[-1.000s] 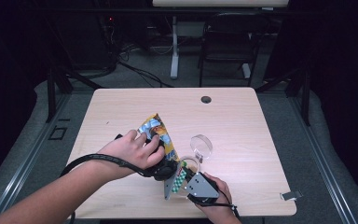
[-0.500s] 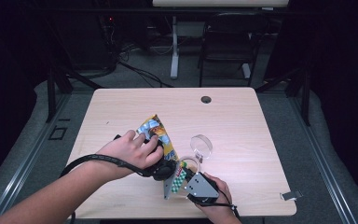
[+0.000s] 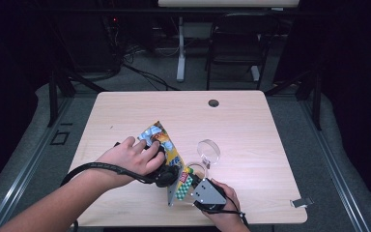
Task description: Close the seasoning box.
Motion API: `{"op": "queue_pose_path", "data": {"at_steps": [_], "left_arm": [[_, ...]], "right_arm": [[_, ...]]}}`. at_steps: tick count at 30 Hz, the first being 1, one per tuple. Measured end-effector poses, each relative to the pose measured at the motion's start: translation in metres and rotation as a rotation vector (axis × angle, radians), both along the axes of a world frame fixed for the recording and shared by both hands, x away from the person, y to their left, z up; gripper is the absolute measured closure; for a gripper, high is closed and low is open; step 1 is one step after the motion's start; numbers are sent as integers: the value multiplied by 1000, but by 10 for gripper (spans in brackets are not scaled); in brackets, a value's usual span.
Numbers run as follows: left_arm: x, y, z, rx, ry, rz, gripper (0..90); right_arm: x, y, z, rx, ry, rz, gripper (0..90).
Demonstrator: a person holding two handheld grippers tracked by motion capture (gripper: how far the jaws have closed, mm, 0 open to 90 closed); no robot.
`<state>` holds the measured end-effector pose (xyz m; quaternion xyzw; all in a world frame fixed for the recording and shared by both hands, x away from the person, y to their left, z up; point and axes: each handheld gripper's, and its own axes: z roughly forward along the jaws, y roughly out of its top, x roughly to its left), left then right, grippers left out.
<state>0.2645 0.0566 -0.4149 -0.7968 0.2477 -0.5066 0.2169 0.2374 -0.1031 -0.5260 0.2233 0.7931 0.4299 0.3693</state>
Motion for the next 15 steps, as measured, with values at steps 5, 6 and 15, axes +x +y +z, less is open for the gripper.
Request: {"op": "queue_pose_path", "data": {"at_steps": [5,6,15], "left_arm": [[1,3,-2,-33,15,11,816],[1,4,-2,-37,16,13,816],[1,7,-2,-48,22,27,816]], "right_arm": [[1,0,0,1,-3,3,878],[1,0,0,1,-3,4,878],[0,0,2,0,-5,4,878]]}}
